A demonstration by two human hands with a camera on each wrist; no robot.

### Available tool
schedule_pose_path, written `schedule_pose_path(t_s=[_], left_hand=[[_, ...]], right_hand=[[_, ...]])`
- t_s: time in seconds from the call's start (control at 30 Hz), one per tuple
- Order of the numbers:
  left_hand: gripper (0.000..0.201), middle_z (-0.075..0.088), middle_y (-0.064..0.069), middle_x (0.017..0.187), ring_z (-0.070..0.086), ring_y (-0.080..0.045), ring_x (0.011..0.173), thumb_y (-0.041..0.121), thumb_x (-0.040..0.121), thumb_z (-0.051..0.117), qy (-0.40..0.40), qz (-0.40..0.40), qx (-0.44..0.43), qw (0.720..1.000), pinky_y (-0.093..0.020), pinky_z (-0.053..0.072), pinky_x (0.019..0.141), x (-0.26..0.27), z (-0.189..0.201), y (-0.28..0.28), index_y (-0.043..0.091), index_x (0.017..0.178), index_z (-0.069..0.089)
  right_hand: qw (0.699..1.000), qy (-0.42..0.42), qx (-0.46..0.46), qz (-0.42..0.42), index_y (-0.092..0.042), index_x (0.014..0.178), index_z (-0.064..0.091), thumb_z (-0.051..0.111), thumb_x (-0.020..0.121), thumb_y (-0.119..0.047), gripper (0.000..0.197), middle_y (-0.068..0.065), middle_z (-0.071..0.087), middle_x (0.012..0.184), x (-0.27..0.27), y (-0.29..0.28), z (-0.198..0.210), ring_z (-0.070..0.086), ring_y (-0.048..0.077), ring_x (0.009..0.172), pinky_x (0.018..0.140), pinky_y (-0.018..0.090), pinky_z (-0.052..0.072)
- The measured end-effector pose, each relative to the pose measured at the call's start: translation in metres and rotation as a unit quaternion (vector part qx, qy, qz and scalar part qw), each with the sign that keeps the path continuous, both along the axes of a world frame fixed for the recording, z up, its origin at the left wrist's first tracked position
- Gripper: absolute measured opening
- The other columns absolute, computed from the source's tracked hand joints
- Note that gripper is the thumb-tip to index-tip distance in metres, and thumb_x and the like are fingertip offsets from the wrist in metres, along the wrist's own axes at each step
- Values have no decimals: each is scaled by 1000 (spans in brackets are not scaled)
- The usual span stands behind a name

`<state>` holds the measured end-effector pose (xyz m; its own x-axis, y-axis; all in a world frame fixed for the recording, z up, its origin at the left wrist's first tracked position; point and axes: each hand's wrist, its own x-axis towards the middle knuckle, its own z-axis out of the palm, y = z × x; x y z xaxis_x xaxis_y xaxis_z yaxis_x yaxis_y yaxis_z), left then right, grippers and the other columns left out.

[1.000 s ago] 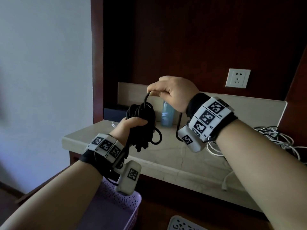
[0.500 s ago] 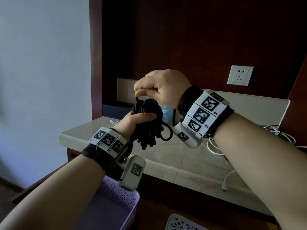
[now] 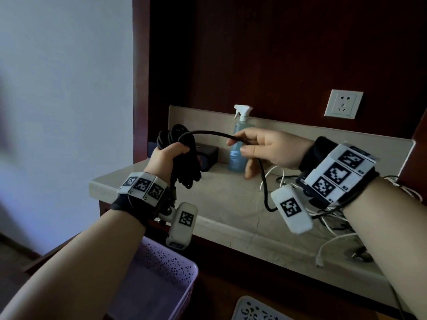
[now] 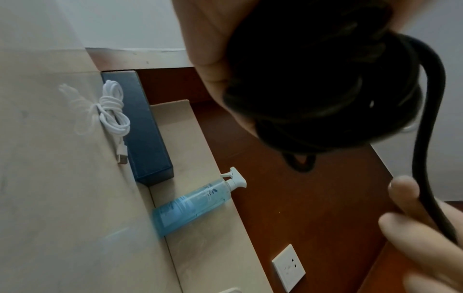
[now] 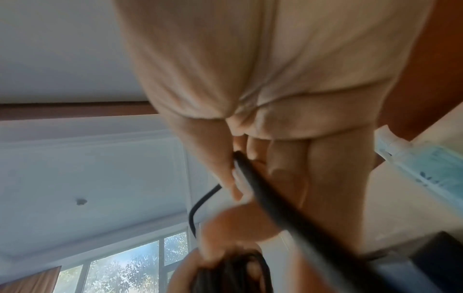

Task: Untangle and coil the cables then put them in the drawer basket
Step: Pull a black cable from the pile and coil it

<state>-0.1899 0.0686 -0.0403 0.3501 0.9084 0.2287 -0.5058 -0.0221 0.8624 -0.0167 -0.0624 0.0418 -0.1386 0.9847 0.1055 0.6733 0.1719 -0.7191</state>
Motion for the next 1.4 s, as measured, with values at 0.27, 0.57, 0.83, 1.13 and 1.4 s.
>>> schedule_pose_path(t_s=[0.27,0.57,0.83,1.13,1.4], left_hand=[[39,66,-20,84,68,-30,65,10,59,65,-26,-114,42,992,-35,55,59,-11,-7,5,-9,93,63],[32,66,-17,81,67,-28,68,8,60,64,-97,-138,101,980,-37,55,61,-5,6,-21,-3,90,67],[32,65,-16,72,65,-24,60,10,65,57,-33,-77,85,993,-32,53,61,-8,4,-19,-7,92,61],[15,72,-6,73,66,-16,61,-2,83,49,-7,-86,114,990,-26,52,58,-6,-1,-18,-4,87,63],[32,66,-20,93,61,-32,76,17,69,58,-21,-83,42,995,-36,47,67,3,-7,-13,-3,92,69]], right_hand=[[914,-145,339,-172,-25,88,63,43,98,-26,22,-5,70,83,8,12,12,64,13,87,81,23,48],[915,-264,227,-203,-24,72,50,38,98,-33,30,-8,47,62,-30,37,-34,46,14,63,59,27,32],[855,-428,223,-192,-16,94,58,34,99,-36,32,3,57,80,-35,29,-44,52,23,75,57,27,30],[891,-419,110,-138,-22,86,57,37,97,-30,25,-5,47,73,-42,22,-42,46,19,75,54,26,29],[915,-379,49,-129,-23,87,53,34,98,-26,22,6,61,103,-41,29,-53,55,25,97,85,36,45]])
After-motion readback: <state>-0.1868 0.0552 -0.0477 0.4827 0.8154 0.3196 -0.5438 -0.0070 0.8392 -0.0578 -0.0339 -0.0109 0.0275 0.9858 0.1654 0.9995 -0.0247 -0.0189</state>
